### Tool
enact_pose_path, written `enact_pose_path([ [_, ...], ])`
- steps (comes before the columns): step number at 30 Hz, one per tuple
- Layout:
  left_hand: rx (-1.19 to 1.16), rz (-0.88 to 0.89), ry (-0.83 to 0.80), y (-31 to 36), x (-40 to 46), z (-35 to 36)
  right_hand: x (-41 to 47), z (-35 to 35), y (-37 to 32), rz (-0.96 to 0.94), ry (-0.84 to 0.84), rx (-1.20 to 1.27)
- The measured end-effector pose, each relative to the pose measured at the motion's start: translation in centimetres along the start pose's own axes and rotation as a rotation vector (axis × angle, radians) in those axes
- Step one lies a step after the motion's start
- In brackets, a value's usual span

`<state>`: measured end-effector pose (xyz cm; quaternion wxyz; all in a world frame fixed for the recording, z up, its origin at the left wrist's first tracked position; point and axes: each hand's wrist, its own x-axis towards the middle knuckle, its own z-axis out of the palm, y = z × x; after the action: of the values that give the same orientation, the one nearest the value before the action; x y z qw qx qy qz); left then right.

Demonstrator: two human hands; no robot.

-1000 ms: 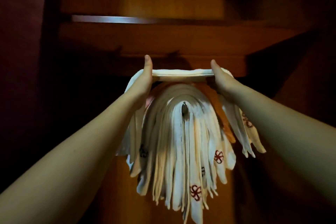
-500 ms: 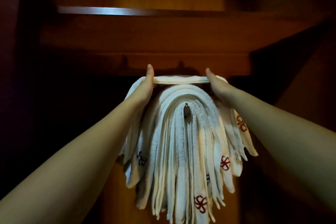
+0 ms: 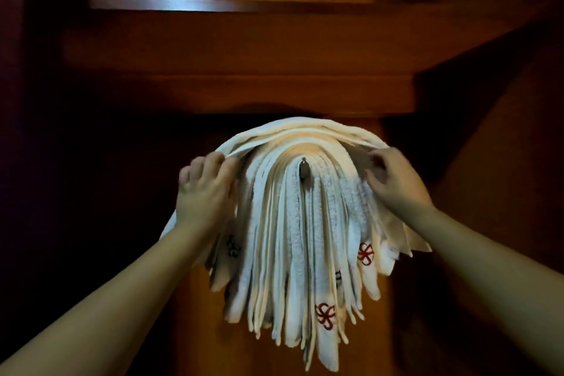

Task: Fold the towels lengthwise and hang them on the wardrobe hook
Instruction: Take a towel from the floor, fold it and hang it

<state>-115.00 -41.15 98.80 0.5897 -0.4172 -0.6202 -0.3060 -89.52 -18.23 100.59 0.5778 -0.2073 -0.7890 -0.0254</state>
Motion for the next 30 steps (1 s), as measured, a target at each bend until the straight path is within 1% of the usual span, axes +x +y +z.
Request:
enact_pose_path([
  [1, 0.034, -0.045, 0.008, -0.4, 0.0, 0.4, -0.2, 0.5, 0.6, -0.017, 0.062, -0.087],
  [2, 0.009, -0.139, -0.055, -0.7, 0.2, 0.7, -0.3, 0.7, 0.9, 0.006, 0.117, -0.152],
  [3, -0.036, -0.259, -0.13, -0.8, 0.5, 0.8, -0.2, 0.8, 1.1, 0.069, 0.151, -0.161],
  [4, -0.115, -0.375, -0.245, -0.8, 0.9, 0.7, 0.0, 0.8, 1.4, 0.147, 0.149, -0.137],
  [5, -0.21, -0.457, -0.331, -0.9, 1.2, 0.8, 0.3, 0.9, 1.6, 0.229, 0.107, -0.099],
  [6, -0.305, -0.512, -0.392, -1.0, 1.5, 0.7, 0.6, 0.8, 1.8, 0.301, 0.028, -0.057],
  [7, -0.359, -0.533, -0.42, -1.3, 1.6, 0.4, 0.9, 0.9, 2.1, 0.333, -0.059, -0.024],
  [9, -0.342, -0.527, -0.443, -1.9, 1.6, 0.0, 1.0, 0.2, 2.5, 0.362, -0.196, 0.092],
  [11, -0.293, -0.495, -0.462, -2.5, 1.2, -0.1, 0.2, -0.4, 2.6, 0.397, -0.249, 0.18],
  [13, -0.304, -0.482, -0.483, -2.2, 0.2, 0.1, -0.7, -0.2, 2.7, 0.418, -0.325, 0.161],
  [15, -0.39, -0.518, -0.488, -1.2, -1.2, 0.7, -1.6, 0.7, 2.5, 0.399, -0.402, 0.107],
  [17, -0.47, -0.556, -0.484, -0.1, -2.5, 1.0, -2.5, 1.8, 2.4, 0.392, -0.402, 0.113],
  [19, -0.527, -0.614, -0.492, 0.5, -3.2, 1.1, -3.2, 2.1, 2.2, 0.436, -0.4, 0.19],
  [20, -0.563, -0.671, -0.508, 0.9, -3.5, 0.9, -3.6, 2.1, 2.2, 0.469, -0.422, 0.229],
  [21, -0.624, -0.75, -0.532, 1.1, -3.9, 0.5, -3.9, 1.9, 2.1, 0.516, -0.45, 0.295],
  [22, -0.753, -0.86, -0.56, 1.3, -4.5, 0.0, -4.2, 1.8, 2.1, 0.578, -0.479, 0.423],
  [24, -1.072, -1.099, -0.593, 1.9, -5.2, -1.4, -5.1, 2.0, 1.8, 0.69, -0.491, 0.797],
  [25, -1.182, -1.162, -0.588, 2.2, -5.5, -1.9, -5.6, 2.1, 1.4, 0.702, -0.478, 0.96],
  [26, -1.24, -1.15, -0.596, 2.4, -6.1, -2.2, -6.1, 2.2, 1.0, 0.707, -0.467, 1.033],
  [27, -1.257, -1.101, -0.636, 3.2, -6.4, -2.9, -6.7, 2.5, 0.8, 0.73, -0.467, 1.045],
  [28, -1.228, -1.066, -0.676, 4.0, -6.9, -3.2, -7.4, 2.7, 0.5, 0.769, -0.486, 1.011],
  [30, -1.163, -1.044, -0.723, 5.3, -8.3, -4.2, -8.7, 3.1, 0.8, 0.835, -0.576, 0.864],
])
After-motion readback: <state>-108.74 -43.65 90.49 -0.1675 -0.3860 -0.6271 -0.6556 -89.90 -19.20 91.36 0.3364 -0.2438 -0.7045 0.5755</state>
